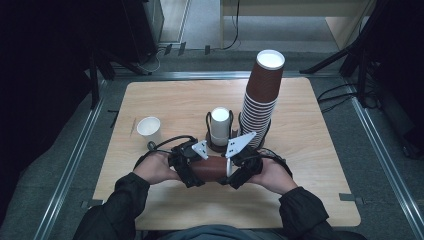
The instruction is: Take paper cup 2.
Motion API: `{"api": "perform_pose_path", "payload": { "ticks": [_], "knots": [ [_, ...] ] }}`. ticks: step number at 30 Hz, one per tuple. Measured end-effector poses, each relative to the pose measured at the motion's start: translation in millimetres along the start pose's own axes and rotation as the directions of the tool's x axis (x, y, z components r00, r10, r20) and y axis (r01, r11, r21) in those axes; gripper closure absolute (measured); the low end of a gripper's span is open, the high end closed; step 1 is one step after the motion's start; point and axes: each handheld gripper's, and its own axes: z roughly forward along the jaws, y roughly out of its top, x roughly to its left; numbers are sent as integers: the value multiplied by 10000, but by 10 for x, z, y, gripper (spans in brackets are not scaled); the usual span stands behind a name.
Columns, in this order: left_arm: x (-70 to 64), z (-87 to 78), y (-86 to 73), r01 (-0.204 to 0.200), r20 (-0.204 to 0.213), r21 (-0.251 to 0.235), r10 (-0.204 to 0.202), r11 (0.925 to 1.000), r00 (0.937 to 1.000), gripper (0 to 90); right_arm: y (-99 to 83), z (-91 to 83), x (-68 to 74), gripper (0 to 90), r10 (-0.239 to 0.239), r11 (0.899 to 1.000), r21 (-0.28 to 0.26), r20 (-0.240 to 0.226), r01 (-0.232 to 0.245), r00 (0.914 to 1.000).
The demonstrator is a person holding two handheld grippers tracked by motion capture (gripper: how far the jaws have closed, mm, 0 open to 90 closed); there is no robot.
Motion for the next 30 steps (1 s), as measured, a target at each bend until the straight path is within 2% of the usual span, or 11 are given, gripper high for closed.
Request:
{"api": "perform_pose_path", "payload": {
  "ticks": [7,15,20,23,30],
  "knots": [
    [-17,36,45,29,163,-35,-29,10000,9999,75,42,111,35,170,-135,9994,331,-74,138,9999],
    [-34,46,39,112,231,38,-113,9999,9997,73,55,117,63,208,-409,9981,468,-80,413,9991],
    [-51,10,25,-13,-47,-431,11,9991,10000,57,59,89,64,208,-480,9982,358,-57,481,9988],
    [-37,-31,16,77,-13,-748,-78,9972,10000,0,55,46,52,205,-399,9989,255,4,399,9992],
    [6,-126,-87,300,22,-1300,-300,9911,9995,0,8,-54,15,204,-183,9998,44,138,183,9997]
  ]
}}
